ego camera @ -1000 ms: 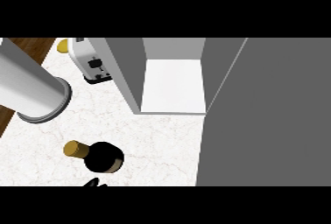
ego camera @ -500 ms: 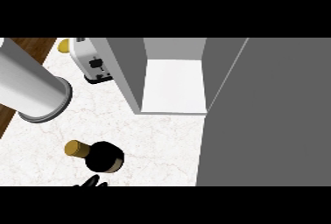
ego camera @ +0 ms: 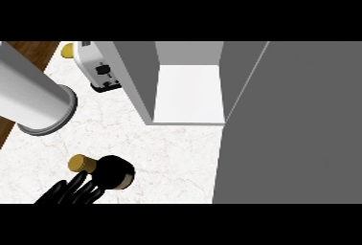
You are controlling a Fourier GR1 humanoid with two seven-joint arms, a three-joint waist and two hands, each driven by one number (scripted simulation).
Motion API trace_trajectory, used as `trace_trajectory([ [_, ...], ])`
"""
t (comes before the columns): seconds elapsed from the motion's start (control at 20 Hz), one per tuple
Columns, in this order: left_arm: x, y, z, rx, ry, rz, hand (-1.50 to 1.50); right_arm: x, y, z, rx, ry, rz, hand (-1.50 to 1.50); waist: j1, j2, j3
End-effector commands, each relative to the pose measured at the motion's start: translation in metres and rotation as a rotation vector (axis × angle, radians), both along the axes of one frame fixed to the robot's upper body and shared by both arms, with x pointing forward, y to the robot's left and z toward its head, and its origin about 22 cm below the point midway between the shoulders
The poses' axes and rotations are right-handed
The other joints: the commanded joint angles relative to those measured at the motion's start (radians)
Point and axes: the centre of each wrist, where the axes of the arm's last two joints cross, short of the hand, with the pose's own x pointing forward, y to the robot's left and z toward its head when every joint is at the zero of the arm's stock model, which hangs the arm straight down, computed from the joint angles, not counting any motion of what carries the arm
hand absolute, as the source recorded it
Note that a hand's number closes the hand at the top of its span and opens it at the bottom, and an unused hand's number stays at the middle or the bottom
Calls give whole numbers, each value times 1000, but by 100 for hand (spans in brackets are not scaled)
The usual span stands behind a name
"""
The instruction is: Pick up the wine, place it into the cabinet and close the cabinet
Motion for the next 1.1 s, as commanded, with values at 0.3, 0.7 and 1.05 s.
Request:
trace_trajectory([
  [0.3, 1, 23, 34, -29, -135, 105, -150, -16, -5, 19, 8, -39, 21, -150, -4, 2, 0],
  [0.7, 39, 49, -16, 16, -75, 207, -150, -26, 2, 26, 22, -30, 41, -150, -9, 3, -1],
  [1.05, 61, 65, -16, 71, -48, 231, -150, 4, 11, 24, 32, -36, 30, -150, -5, 4, -1],
])
